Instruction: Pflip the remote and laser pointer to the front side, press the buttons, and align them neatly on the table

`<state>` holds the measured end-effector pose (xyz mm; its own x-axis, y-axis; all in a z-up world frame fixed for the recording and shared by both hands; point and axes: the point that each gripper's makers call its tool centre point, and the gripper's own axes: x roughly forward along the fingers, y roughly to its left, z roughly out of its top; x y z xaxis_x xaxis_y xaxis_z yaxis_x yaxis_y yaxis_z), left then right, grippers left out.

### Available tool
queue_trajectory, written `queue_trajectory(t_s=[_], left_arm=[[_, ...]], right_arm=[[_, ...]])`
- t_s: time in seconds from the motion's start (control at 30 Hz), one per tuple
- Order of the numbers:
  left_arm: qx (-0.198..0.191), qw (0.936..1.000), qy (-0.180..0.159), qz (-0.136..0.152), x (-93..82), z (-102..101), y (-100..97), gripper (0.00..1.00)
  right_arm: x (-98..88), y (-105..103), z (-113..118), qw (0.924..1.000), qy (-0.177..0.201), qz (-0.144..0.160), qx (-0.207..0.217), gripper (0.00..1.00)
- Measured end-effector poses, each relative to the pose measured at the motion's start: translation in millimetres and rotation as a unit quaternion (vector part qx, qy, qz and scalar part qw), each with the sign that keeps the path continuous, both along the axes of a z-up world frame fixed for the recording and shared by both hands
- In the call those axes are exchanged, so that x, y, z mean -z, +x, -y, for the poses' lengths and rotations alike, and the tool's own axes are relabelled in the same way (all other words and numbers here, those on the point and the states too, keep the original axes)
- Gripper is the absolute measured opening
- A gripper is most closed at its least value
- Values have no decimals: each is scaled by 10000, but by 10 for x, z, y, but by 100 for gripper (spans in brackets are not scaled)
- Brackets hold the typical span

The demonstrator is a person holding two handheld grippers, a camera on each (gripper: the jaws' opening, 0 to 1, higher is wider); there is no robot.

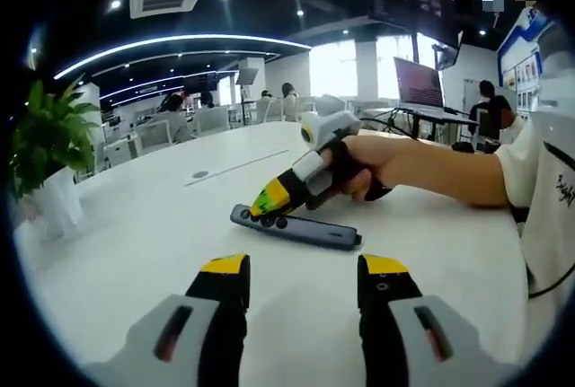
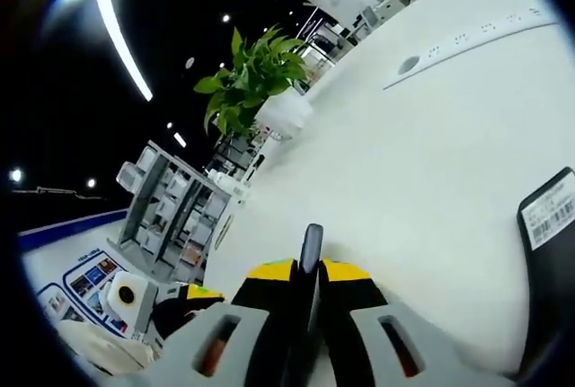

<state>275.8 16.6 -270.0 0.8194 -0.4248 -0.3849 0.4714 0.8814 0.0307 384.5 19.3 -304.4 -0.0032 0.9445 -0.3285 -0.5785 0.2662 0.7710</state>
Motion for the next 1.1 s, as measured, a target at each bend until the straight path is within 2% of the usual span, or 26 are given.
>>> queue_trajectory(t_s=[0.27,0.33,0.53,0.73,0.97,1.1], left_arm=[[-18,10000,6,-45,35,-10,2,49],[-16,10000,2,-46,35,-8,2,49],[-27,10000,1,-43,30,-11,3,48],[-46,10000,30,-20,20,-14,-4,48],[-53,10000,40,-4,3,-17,-15,48],[-53,10000,44,1,0,-17,-14,48]], right_arm=[[24,33,3,9997,-117,189,24,13],[22,32,8,9993,-180,331,20,13],[44,57,13,9934,-512,1022,-61,13],[55,44,9,9883,-652,1368,-142,13],[48,46,11,9837,-726,1636,-182,14],[48,50,10,9830,-737,1670,-189,15]])
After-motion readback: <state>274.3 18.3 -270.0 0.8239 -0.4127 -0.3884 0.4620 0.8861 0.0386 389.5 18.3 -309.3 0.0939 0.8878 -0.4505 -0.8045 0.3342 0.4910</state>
